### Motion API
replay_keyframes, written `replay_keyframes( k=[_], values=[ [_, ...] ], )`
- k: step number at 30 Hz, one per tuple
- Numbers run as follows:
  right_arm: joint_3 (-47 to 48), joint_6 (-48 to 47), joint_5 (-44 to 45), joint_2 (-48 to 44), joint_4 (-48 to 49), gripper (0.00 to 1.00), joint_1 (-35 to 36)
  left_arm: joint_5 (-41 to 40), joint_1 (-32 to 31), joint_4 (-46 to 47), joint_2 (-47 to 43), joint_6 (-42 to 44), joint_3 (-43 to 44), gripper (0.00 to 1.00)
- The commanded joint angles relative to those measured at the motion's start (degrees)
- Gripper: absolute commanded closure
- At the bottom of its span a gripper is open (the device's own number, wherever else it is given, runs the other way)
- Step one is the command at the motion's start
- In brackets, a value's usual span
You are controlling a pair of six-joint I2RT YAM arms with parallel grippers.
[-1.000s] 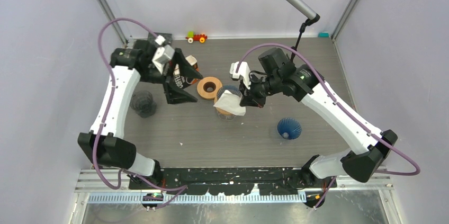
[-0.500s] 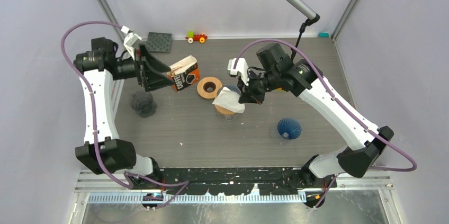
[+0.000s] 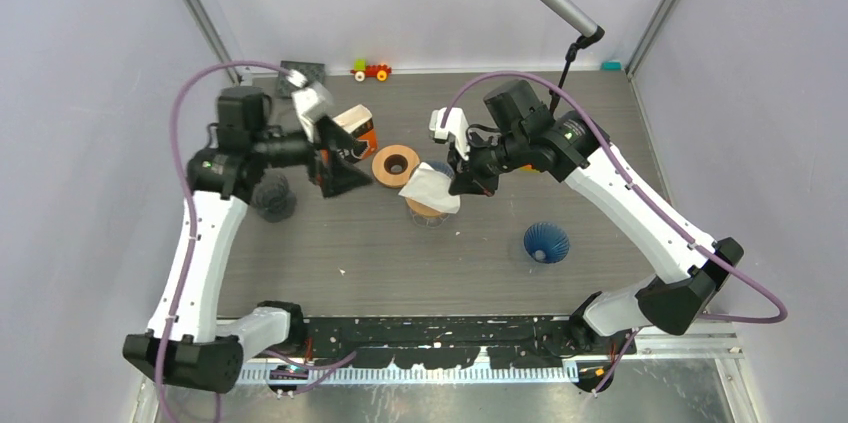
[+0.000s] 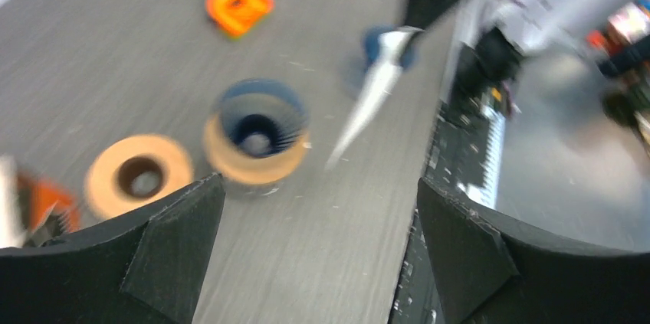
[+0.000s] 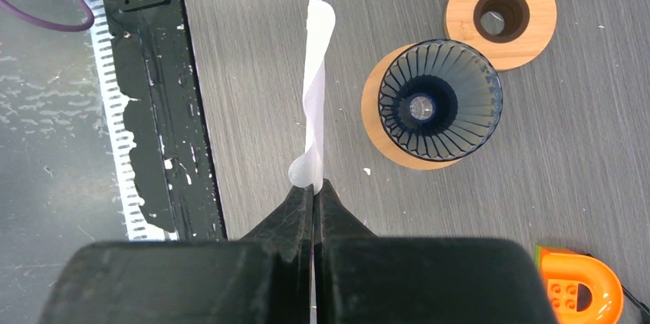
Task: Place the coffee filter in the dripper
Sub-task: Adjust the coffee filter.
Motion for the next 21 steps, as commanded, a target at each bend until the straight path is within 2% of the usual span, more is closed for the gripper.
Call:
replay_keyframes(
  k=[1, 3, 7, 14, 16, 18, 21],
  values=[
    [0.16, 0.96, -2.23, -1.43, 1.91, 0.99, 1.06, -0.28, -14.58, 3.62, -1.50, 8.84, -2.18, 0.06],
    [-0.04, 1.11, -2.74, -1.36, 1.99, 0.99, 1.76, -3.10, -19.23, 4.83, 1.07, 8.20, -0.69, 0.14],
    [-0.52, 1.77, -4.07, -1.55, 2.50, 1.00, 2.25, -9.38, -27.56, 7.99, 4.37, 11.18, 0.07, 0.19],
    [-1.96, 2.21, -4.01, -2.71, 3.47, 1.00, 2.39, -5.35, -29.70, 10.91, 10.02, 8.83, 0.73, 0.35],
    [-2.59, 2.22, -3.82, -2.91, 3.90, 1.00, 2.35, -3.67, -29.80, 12.16, 10.52, 7.26, 0.40, 0.45],
    [-3.00, 2.47, -3.73, -3.08, 4.33, 1.00, 2.39, -2.83, -29.89, 12.61, 10.90, 6.53, 0.09, 0.63],
    [-3.30, 2.71, -3.51, -3.13, 4.78, 1.00, 2.39, -1.92, -29.99, 12.75, 10.67, 6.34, -0.96, 0.78]
  ],
)
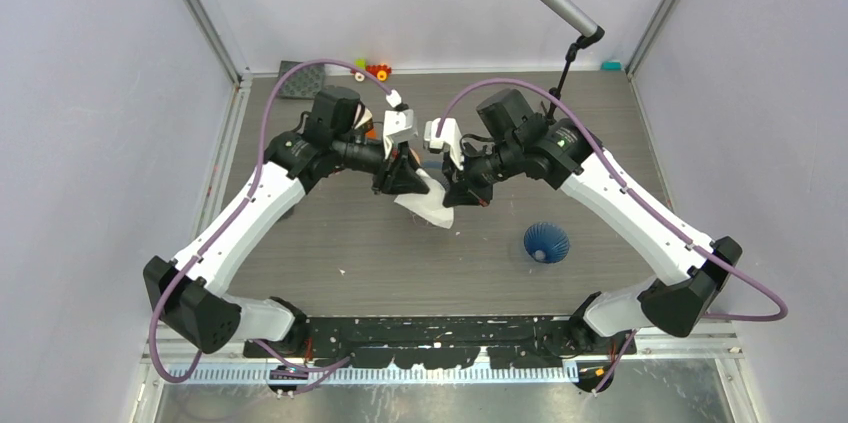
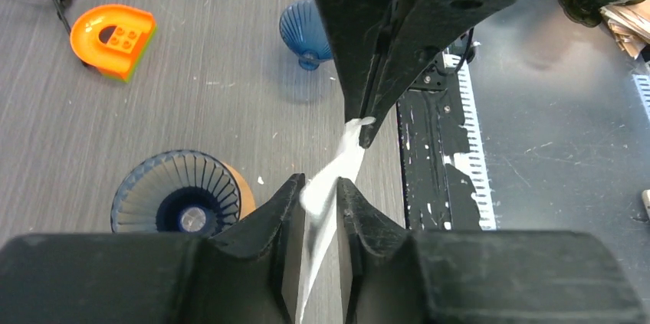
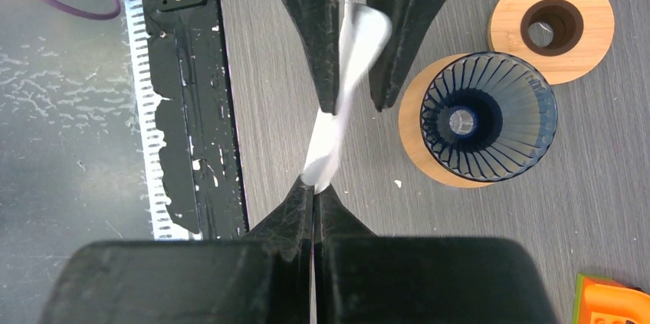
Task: Place the coffee filter in the dripper
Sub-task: Adjust the coffee filter, then place the coffee filter in the coffee dripper.
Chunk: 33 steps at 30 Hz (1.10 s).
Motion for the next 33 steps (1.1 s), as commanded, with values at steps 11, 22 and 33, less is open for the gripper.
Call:
replay_keyframes(
  k=[11, 22, 33],
  values=[
    [-1.61, 3.51, 1.00, -3.86, 5.06, 0.85, 0.19, 10.34, -0.28, 1.65, -5.89, 10.91, -7.59, 1.00],
    [-3.71, 1.31, -1.00, -10.12, 2.65, 0.63, 0.16, 12.80, -0.15, -24.50, -7.08, 49.88, -6.00, 1.00],
    [-2.22, 5.92, -6.51, -3.94, 5.67, 0.64, 4.29, 13.98, -0.10, -26.76, -6.47, 56.01, -6.83, 1.00]
  ],
)
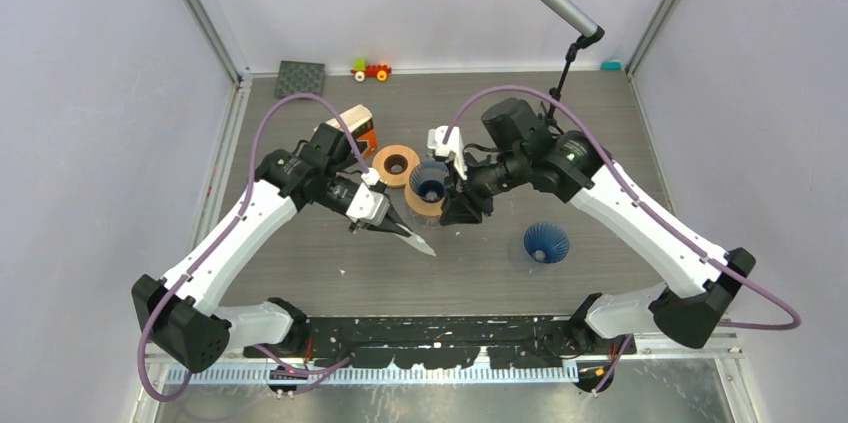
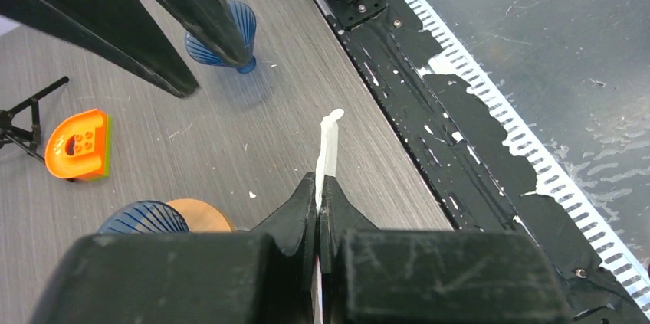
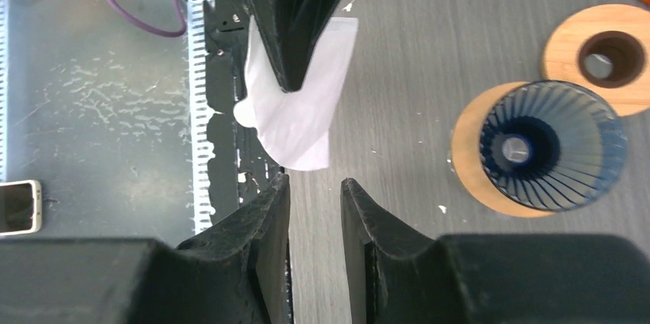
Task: Place the coffee filter in the dripper
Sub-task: Place the coffee filter in the coffee dripper.
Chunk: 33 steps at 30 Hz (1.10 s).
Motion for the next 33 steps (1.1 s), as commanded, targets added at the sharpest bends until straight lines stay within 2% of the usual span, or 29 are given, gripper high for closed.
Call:
replay_keyframes(
  k=[1, 10, 33],
  values=[
    [1.47, 1.52, -1.37, 1.78, 2.60, 0.63, 3.43, 1.99, -0.02, -1.27, -0.61, 3.04, 0.49, 1.00],
    [3.08, 0.88, -0.33, 4.33, 1.65, 0.62, 6.94, 2.17, 0.30, 0.32, -1.10, 2.55, -1.24, 1.00],
    [1.94, 4.05, -0.99, 5.08, 5.69, 0.63, 7.23, 5.81, 1.54, 2.64, -1.55, -0.11, -2.29, 1.00]
  ],
)
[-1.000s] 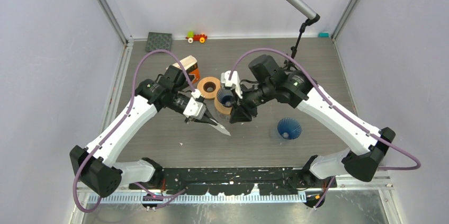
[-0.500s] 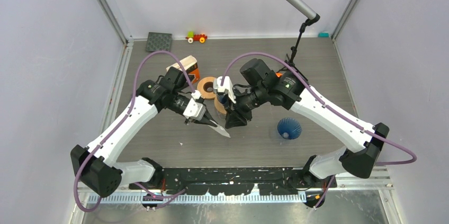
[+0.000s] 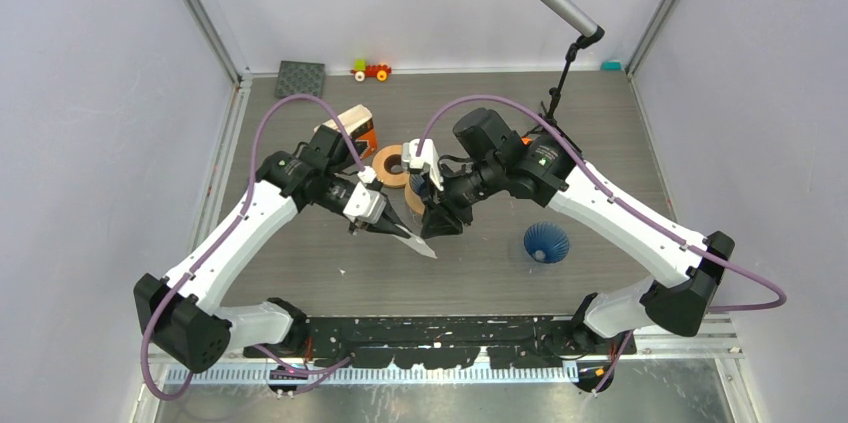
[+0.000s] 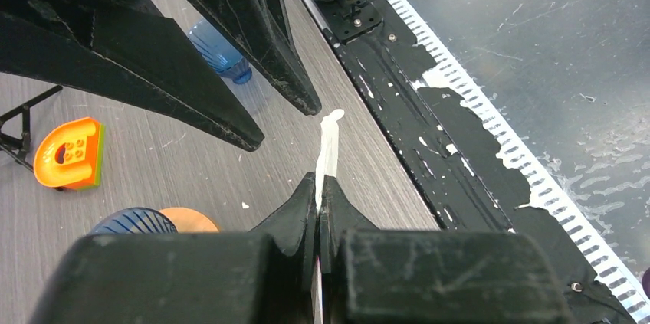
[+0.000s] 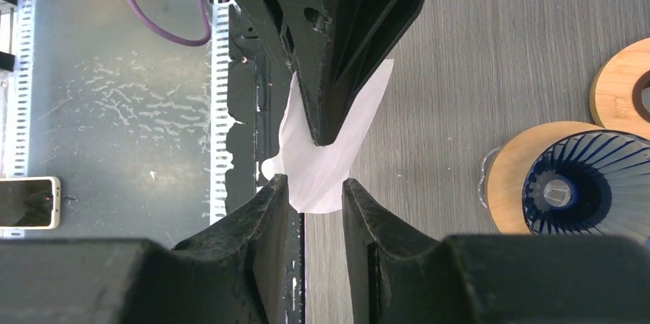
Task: Place the coffee filter in the dripper
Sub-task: Place the coffee filter in the coffee dripper.
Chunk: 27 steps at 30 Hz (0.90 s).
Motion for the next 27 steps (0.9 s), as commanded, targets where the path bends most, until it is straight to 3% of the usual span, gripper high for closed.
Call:
replay_keyframes(
  k=[1, 27],
  values=[
    [1.32, 0.75, -1.91, 0.06, 2.27, 0.63, 0.41, 2.62, 0.34, 1.82, -1.53, -0.73, -0.46, 1.00],
    [1.41, 0.87, 0.63, 0.96, 2.70, 0.69, 1.15, 3.05, 0.51, 2.39, -1.57, -1.58, -1.01, 1.00]
  ],
)
